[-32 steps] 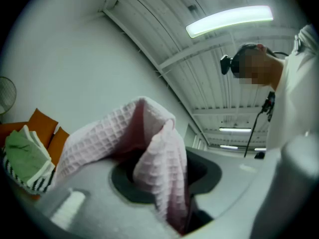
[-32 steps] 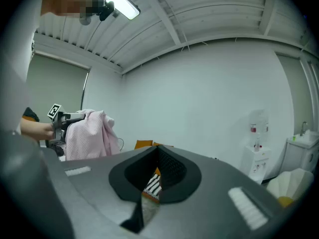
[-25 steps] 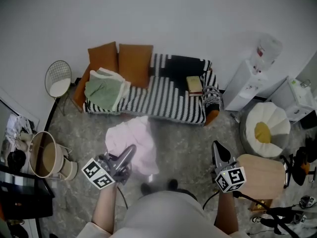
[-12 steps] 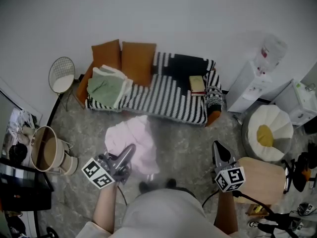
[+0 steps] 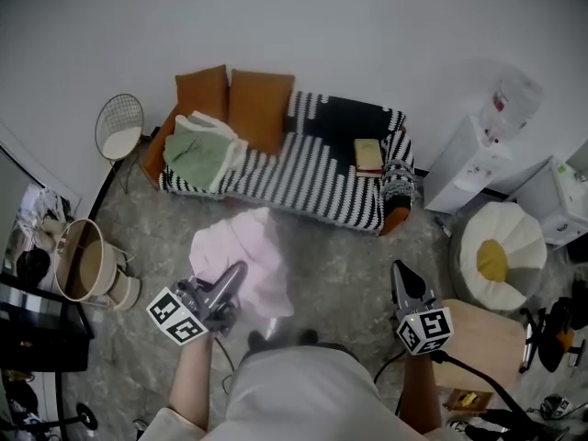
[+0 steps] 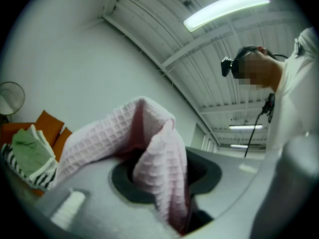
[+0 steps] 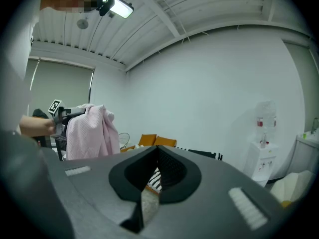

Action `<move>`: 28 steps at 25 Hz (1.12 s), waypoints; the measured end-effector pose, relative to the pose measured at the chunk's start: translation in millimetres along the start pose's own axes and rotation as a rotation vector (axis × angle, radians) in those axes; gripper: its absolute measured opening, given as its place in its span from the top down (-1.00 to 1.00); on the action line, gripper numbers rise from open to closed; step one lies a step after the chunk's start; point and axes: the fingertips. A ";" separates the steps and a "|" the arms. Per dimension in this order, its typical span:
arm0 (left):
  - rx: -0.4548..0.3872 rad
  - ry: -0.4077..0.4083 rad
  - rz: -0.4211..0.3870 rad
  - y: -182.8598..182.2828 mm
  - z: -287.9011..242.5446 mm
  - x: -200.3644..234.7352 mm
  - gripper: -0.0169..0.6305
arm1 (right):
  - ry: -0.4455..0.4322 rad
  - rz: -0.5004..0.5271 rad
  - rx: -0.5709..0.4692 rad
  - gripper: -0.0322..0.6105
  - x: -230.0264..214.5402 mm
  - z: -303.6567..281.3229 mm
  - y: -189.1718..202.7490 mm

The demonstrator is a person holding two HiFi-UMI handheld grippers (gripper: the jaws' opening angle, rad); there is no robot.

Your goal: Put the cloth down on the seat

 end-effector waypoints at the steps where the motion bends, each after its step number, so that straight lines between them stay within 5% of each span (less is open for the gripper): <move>1: -0.003 -0.004 -0.002 0.5 -3.8 -0.3 0.55 | -0.003 0.001 0.005 0.90 -4.4 -0.6 0.3; 15: -0.013 -0.003 -0.005 4.5 -38.0 -2.7 0.55 | -0.007 0.010 0.018 0.90 -36.1 -6.5 1.7; 28: 0.052 0.048 -0.009 -4.6 -81.6 65.1 0.55 | 0.101 -0.030 0.027 0.90 -65.4 -66.2 -7.9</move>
Point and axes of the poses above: the fingertips, and each gripper's own axes: z backward along the fingers, x to its left, y out of its underside, and after that the axes turned 5 degrees about x, right-handed
